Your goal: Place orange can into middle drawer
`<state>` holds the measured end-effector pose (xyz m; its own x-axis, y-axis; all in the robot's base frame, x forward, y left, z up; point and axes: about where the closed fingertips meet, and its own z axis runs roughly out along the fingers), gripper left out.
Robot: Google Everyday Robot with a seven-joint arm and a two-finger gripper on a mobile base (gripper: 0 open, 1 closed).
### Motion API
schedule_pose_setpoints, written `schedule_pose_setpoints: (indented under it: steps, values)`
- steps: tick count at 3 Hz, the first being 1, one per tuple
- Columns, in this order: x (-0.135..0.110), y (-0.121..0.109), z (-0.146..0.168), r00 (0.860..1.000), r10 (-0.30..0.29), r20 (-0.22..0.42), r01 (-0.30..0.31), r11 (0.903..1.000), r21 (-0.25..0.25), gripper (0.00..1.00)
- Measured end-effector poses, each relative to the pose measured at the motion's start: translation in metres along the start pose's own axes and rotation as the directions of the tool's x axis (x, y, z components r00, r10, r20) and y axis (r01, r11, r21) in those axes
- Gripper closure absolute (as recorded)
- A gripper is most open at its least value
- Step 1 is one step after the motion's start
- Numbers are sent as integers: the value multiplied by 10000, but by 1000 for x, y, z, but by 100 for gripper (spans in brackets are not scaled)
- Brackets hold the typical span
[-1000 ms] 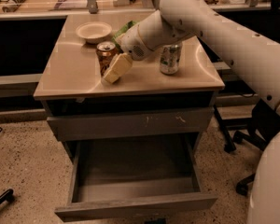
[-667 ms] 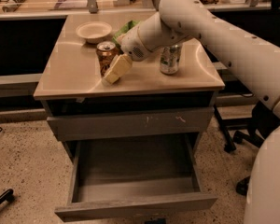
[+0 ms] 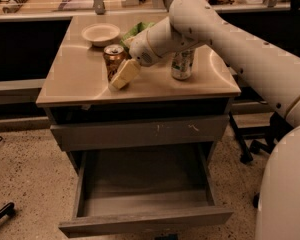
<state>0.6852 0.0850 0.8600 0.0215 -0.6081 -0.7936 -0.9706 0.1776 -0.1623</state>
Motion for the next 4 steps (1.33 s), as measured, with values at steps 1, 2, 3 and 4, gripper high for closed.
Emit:
schedule_pose_setpoints:
  steps: [1,2,3,4]
  values:
    - [0,0,0,10000,0,0,0,10000,-1,19]
    - [0,0,0,10000,0,0,0,10000,-1,43]
    - [0,0,0,10000,-4,1,4,10000,-4,66]
    - [-3,5,2,9998,-178,27,179,9997,-143,89]
